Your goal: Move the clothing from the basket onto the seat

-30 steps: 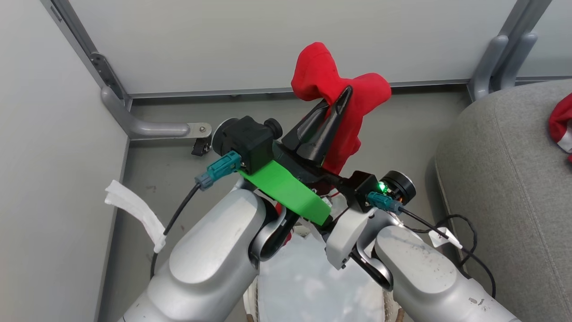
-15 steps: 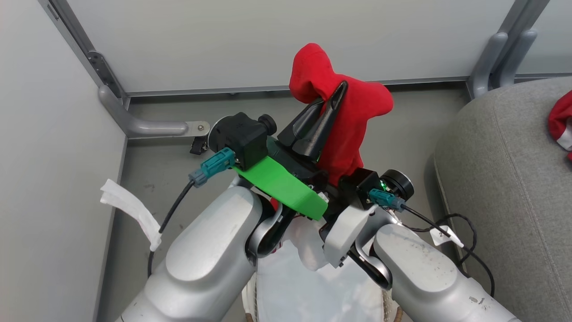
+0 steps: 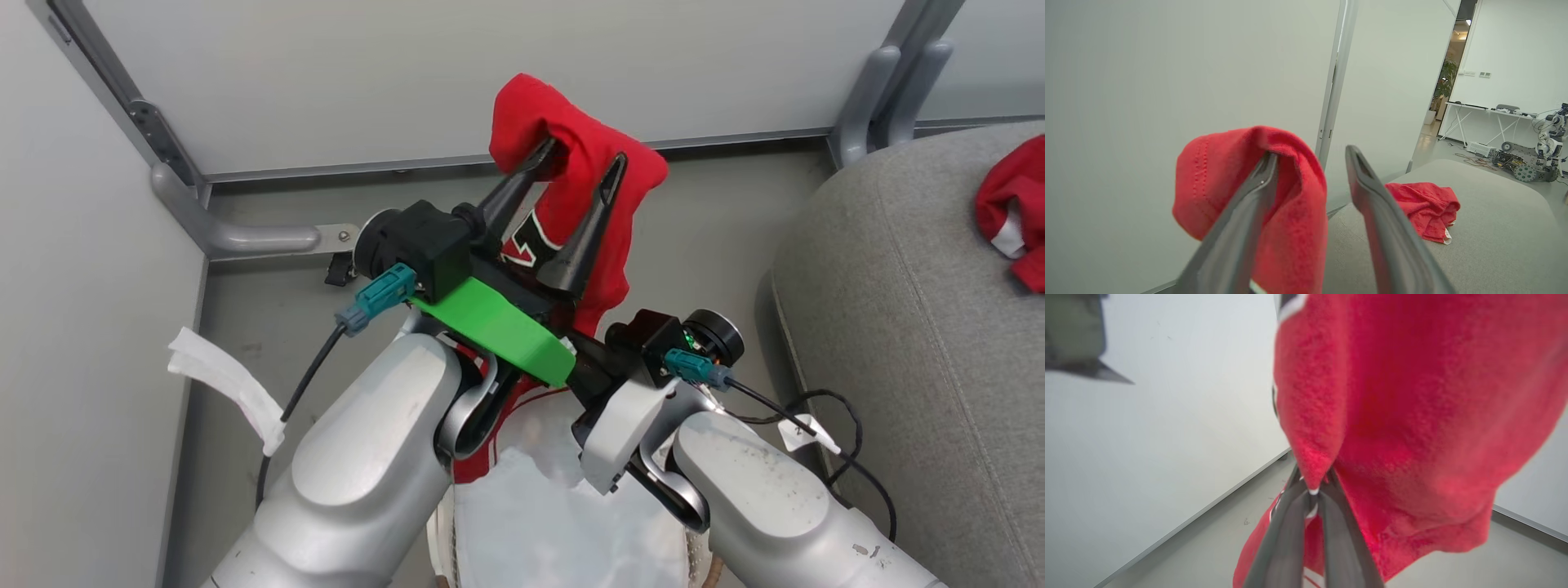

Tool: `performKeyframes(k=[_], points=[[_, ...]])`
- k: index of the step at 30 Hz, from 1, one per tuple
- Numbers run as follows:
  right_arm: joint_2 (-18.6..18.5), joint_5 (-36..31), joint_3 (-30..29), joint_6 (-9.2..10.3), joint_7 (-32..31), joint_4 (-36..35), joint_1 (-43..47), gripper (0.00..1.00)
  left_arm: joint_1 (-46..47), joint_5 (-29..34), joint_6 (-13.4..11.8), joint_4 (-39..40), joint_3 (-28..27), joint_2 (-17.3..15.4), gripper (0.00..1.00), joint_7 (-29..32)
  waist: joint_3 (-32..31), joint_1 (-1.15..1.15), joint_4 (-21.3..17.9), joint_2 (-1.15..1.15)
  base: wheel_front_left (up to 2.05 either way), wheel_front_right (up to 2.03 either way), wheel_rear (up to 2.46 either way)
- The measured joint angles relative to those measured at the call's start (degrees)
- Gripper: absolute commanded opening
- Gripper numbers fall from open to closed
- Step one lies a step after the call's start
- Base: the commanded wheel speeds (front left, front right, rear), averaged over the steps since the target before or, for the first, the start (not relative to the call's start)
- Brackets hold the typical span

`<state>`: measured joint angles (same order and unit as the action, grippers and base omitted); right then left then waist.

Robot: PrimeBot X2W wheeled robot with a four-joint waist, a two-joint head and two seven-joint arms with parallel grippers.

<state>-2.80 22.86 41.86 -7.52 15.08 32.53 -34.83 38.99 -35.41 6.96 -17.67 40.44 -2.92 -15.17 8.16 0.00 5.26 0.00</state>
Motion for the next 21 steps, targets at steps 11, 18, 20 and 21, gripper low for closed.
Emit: performKeyframes(k=[11, 18, 20, 21], points=[[0.0, 1.3, -0.5, 0.0, 0.0, -7.1, 2.8, 0.0, -3.1, 6.3, 0.0, -3.9, -7.5, -3.7, 1.0, 0.0, 1.3, 0.0, -7.6, 0.0, 0.0, 0.0, 0.0], [-0.1, 2.1, -2.5, 0.0, 0.0, -11.9, 7.2, 0.0, -8.1, 10.0, 0.2, -3.0, -10.7, -6.6, 1.0, 0.0, 2.3, 0.0, -15.7, 0.0, 0.0, 0.0, 0.0], [-0.1, 2.1, -3.1, 0.0, 0.0, -13.0, 8.4, 0.0, -10.0, 10.8, 0.3, -2.5, -11.9, -7.4, 1.0, 0.0, 2.6, 0.0, -18.4, 0.0, 0.0, 0.0, 0.0], [-0.1, 2.3, -3.4, 0.0, 0.0, -13.4, 8.8, 0.0, -10.9, 11.1, 0.3, -2.0, -12.4, -7.6, 1.0, 0.0, 2.7, 0.0, -19.5, 0.0, 0.0, 0.0, 0.0]])
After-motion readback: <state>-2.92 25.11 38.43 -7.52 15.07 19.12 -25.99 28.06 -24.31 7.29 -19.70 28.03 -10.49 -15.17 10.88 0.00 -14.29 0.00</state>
